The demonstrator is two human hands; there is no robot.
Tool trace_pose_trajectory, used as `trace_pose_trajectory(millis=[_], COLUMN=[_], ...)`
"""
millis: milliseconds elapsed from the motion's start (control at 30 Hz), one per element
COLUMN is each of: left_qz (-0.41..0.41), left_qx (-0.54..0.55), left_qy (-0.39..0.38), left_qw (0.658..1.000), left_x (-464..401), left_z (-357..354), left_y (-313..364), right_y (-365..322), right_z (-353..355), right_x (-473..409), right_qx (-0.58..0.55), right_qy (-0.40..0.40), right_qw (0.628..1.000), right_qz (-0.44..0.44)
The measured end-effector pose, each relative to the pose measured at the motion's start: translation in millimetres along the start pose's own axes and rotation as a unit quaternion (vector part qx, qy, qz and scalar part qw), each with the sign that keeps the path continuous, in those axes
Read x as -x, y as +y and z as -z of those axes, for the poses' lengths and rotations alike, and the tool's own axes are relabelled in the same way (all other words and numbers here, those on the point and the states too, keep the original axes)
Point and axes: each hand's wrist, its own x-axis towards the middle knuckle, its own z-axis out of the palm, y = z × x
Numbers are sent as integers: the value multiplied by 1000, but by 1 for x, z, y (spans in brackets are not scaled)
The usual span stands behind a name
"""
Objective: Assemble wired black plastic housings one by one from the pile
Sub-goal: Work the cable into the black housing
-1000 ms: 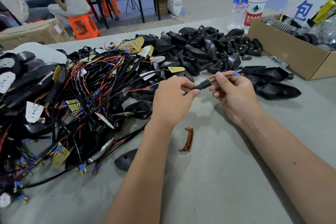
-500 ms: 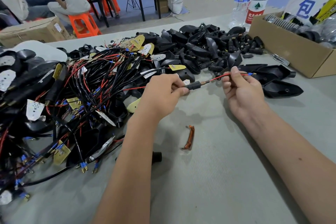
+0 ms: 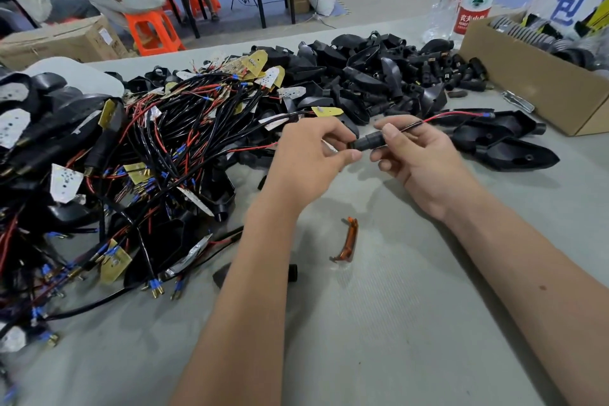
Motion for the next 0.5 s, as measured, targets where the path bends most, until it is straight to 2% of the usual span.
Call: trace_pose_trajectory(millis=[67,133,233,333,400,500], left_qz=[-13,-6,74,126,125,113], left_qx=[-3,-9,71,49,16,25], left_qy=[1,50,76,-14,-73,-108], left_qw=[1000,999,992,991,989,987], left_x=[1,3,6,11,15,17], left_z=[2,14,41,56,61,63], left_y=[0,-4,-18,-28,-29,-29], right_y=[-1,-1,-1,-1,-1,-3], right_z=[0,-1,-1,-1,0,3], right_x=[0,0,0,-1,-1,-1], right_qx=[-16,-32,-33,-29,-37,-45], right_qy=[22,44,64,85,99,118], right_qw=[1000,998,997,996,994,992], right_qz=[-1,-4,-7,-6,-5,-6])
